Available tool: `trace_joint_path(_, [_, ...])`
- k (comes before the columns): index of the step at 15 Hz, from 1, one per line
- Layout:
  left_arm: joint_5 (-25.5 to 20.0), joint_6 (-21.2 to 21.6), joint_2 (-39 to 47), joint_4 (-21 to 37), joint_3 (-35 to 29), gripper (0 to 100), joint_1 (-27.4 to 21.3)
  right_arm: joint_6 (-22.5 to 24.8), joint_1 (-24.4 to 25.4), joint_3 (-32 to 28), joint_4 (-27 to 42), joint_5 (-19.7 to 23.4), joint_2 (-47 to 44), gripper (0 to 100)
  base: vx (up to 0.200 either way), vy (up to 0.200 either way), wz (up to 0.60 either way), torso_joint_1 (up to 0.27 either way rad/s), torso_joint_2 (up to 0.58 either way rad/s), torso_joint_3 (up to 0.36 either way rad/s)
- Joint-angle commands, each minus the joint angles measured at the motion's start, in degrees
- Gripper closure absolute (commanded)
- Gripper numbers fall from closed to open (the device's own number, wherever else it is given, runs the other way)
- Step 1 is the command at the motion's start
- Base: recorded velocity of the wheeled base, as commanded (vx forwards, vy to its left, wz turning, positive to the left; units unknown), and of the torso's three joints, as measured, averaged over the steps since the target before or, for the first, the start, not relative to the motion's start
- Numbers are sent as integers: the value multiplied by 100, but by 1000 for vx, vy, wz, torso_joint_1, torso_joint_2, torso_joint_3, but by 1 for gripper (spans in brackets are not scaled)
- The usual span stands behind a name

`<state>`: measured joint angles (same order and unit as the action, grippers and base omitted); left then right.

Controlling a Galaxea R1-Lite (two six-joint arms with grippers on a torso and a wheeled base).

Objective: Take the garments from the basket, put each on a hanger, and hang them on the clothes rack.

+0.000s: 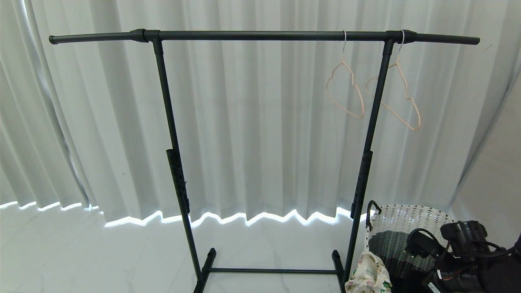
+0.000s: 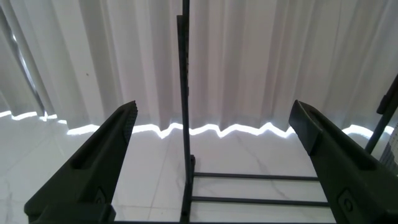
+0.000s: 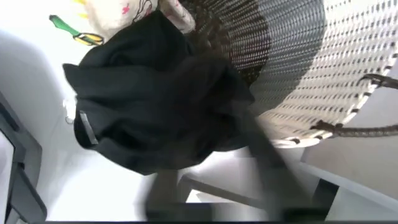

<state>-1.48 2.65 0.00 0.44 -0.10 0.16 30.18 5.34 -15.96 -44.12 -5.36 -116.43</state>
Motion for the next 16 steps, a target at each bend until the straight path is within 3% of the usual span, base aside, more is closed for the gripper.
trace_joint_path(1, [-2,-1,9,0,1,0,2,-13,-15,172,-79,-9,525,100,0,0,0,0,0,0])
trace_joint_path(3, [-2,8,9,0,1,0,11,-13,-86,304,-71,18,1140,100,0,0,0,0,0,0])
trace_joint_path(6, [-2,113,0,0,1,0,2,-21,-86,40,211,18,2406,100,0,0,0,0,0,0])
trace_joint_path(9, [-2,105,9,0,1,0,2,-13,-86,-936,2144,18,3759,100,0,0,0,0,0,0])
trace_joint_path(10, [-2,105,9,0,1,0,2,-13,-86,-1595,3410,27,4436,100,0,0,0,0,0,0])
trace_joint_path(11, [-2,105,9,0,1,0,2,-21,-86,-1999,4104,27,4761,100,0,0,0,0,0,0])
trace_joint_path(16, [-2,96,9,0,1,0,2,-21,222,-3036,5713,35,5667,100,-200,0,0,1,2,3])
